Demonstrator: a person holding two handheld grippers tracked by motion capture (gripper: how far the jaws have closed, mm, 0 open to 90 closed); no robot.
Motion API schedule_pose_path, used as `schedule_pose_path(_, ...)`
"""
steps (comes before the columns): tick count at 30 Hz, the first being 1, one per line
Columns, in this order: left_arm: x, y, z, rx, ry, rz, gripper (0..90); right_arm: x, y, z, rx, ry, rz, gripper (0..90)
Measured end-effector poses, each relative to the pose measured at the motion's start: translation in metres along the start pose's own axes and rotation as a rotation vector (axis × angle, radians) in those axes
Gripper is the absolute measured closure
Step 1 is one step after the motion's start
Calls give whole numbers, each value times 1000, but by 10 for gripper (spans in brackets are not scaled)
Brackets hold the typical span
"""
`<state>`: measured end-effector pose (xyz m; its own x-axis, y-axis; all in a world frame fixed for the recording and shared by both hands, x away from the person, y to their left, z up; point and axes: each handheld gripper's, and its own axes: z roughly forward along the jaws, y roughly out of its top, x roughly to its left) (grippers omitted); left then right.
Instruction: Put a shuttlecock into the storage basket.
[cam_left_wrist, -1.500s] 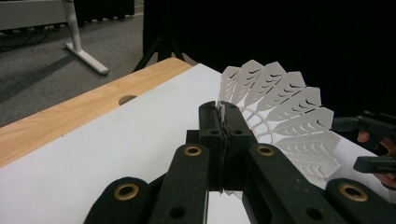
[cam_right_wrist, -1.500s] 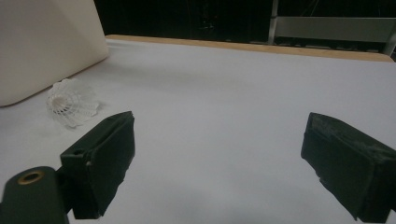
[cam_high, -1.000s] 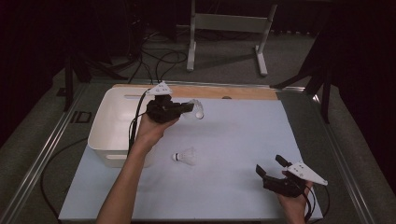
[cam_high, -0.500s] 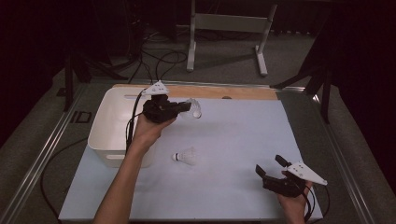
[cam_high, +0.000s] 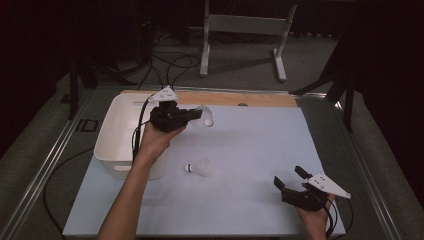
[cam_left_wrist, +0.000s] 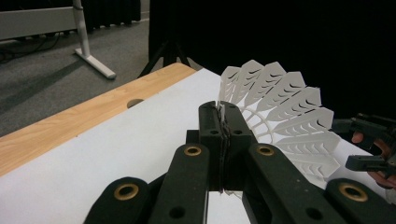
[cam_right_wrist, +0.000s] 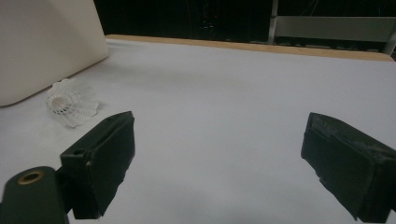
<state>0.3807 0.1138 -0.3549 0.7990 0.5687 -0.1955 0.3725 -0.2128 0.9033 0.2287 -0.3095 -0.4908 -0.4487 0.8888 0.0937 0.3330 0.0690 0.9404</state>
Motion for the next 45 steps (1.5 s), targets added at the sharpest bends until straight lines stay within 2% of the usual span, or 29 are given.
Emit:
schedule_pose_path(11, 5, -1, -7, -8, 7, -15, 899, 0, 0, 0, -2, -1, 0, 99)
schedule_pose_path(45, 12, -5, -18, -7, 29, -10, 900, 0, 0, -1, -1, -2, 1, 99)
